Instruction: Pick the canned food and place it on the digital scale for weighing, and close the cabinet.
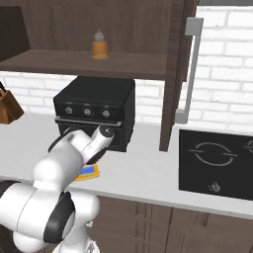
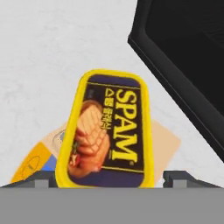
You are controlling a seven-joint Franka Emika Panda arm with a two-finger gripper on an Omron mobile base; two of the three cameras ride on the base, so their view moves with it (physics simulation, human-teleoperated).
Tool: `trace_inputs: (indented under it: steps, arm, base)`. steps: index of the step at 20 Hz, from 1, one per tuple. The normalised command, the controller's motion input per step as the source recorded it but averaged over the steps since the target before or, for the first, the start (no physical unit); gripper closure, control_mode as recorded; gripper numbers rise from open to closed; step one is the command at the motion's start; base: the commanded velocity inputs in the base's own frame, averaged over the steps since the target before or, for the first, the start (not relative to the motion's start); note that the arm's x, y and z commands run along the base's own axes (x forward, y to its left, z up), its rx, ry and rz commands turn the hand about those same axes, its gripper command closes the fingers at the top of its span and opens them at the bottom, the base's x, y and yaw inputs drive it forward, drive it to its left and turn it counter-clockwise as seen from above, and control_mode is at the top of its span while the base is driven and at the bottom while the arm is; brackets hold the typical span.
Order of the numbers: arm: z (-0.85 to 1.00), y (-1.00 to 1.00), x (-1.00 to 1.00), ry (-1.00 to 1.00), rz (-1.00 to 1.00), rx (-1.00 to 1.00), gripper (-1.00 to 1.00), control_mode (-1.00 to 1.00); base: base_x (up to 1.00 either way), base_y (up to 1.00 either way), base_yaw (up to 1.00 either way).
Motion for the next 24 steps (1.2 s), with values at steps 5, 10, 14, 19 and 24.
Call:
trace_inputs:
  steps: [5,10,14,19,24]
  arm:
    - [0.3,-0.02,-0.41,-0.26,0.0,0.0,-1.0,-1.0]
    - [0.58,0.09,-0.6,-0.46,0.0,0.0,-1.0,-1.0]
    - [0.89,0.04,-0.47,-0.71,-0.01,0.0,-1.0,-1.0]
    - [0.85,0.0,-0.5,-0.73,-0.1,0.07,-1.0,-1.0]
    - [0.25,-0.11,-0.41,-0.72,0.01,0.18,-1.0,-1.0]
  base:
    - [0.0,0.0,0.0]
    - [0.0,0.0,0.0]
    - [0.0,0.0,0.0]
    - [0.0,0.0,0.0]
    - [0.0,0.0,0.0]
